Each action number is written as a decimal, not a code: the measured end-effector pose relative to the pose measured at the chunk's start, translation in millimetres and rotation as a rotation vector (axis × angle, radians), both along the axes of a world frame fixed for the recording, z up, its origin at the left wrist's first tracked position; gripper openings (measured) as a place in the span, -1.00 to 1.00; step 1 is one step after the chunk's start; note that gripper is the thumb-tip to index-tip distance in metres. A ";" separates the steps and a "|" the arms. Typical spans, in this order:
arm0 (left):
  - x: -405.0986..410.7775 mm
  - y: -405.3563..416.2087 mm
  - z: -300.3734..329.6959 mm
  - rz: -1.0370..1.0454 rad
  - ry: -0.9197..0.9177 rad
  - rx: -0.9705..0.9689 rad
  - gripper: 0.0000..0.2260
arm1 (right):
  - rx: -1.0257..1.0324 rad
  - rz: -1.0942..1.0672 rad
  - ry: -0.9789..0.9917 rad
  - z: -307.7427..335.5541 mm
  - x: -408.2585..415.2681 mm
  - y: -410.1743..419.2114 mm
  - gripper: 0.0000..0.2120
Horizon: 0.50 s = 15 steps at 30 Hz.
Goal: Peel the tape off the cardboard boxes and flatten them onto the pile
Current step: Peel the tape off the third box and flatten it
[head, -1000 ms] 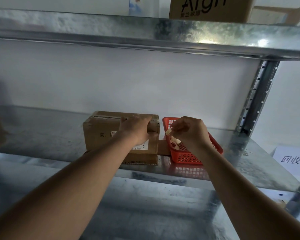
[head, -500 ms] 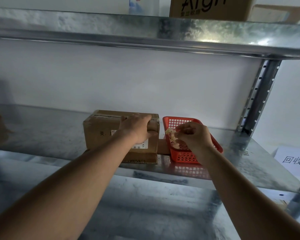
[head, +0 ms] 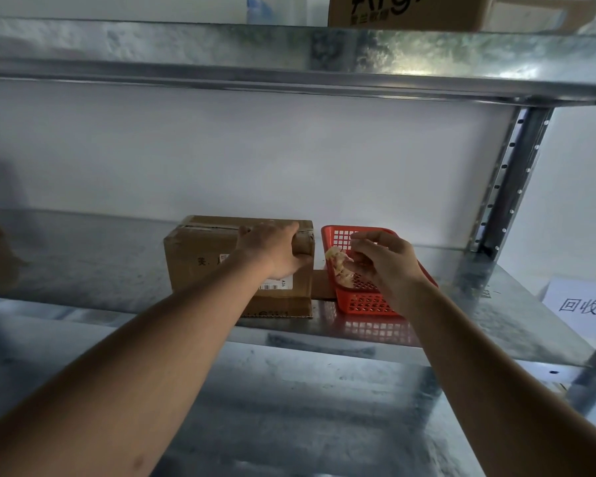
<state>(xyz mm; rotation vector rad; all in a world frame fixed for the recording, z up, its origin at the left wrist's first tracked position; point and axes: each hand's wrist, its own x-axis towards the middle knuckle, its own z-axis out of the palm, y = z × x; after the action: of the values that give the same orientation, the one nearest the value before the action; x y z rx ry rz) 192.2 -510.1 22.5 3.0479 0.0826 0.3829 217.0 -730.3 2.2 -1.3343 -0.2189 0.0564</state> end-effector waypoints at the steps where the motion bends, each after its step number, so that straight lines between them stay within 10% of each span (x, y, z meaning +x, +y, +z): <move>1: -0.4 -0.4 -0.3 0.001 0.001 0.007 -0.38 | 0.029 0.012 0.001 -0.2 0.0 -0.1 -0.94; 15: -21.6 17.3 15.2 -0.083 -0.002 -0.027 -0.59 | -0.930 -0.188 -0.767 9.7 -2.1 61.5 -0.79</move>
<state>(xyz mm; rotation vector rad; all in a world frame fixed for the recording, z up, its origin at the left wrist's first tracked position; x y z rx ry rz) 170.6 -492.8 37.8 3.0118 -0.0383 0.3762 215.0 -668.8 11.9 -2.2565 -0.7778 -0.5884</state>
